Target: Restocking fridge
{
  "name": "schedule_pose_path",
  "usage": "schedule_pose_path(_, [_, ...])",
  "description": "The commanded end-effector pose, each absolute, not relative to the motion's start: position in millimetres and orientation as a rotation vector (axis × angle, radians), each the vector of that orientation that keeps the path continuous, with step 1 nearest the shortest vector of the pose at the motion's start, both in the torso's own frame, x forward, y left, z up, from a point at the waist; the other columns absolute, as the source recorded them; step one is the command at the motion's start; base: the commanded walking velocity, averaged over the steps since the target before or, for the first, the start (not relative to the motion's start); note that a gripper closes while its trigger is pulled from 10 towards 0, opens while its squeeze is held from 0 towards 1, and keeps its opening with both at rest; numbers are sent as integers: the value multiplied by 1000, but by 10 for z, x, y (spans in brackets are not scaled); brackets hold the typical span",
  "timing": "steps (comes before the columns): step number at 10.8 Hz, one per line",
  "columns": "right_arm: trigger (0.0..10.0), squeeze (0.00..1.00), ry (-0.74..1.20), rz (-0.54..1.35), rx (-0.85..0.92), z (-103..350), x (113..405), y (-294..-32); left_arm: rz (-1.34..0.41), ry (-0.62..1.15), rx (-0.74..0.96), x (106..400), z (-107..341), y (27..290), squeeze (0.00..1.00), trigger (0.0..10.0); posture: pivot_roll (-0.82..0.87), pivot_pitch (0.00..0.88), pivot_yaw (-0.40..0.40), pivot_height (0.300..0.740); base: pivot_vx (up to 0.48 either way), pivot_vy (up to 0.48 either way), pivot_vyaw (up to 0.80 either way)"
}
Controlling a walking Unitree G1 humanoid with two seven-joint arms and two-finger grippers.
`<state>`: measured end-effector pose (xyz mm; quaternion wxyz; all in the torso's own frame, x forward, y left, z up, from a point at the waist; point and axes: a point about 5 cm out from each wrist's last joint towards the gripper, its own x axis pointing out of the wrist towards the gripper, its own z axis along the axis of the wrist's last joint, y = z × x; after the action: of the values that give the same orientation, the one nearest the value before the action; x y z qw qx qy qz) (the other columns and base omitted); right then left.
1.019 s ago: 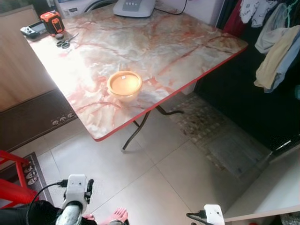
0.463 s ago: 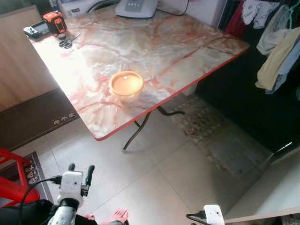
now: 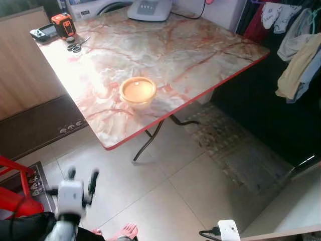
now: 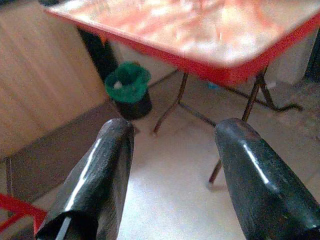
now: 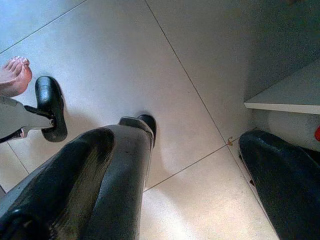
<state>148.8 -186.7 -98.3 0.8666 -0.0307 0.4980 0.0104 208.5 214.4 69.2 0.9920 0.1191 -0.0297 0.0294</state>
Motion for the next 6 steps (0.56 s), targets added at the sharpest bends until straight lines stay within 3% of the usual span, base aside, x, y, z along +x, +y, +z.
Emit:
schedule_pose_path(1, [10000,0,1098,28,-66,-1042,1331,-1869,66,-65,232,2103,757,2134,0,10000,-155,141,8,740,0,0,0])
schedule_pose_path(6, [10000,0,1094,22,-65,-1033,1356,-1880,13,-282,304,2447,1426,1891,0,10000,-144,163,-2,740,0,0,0])
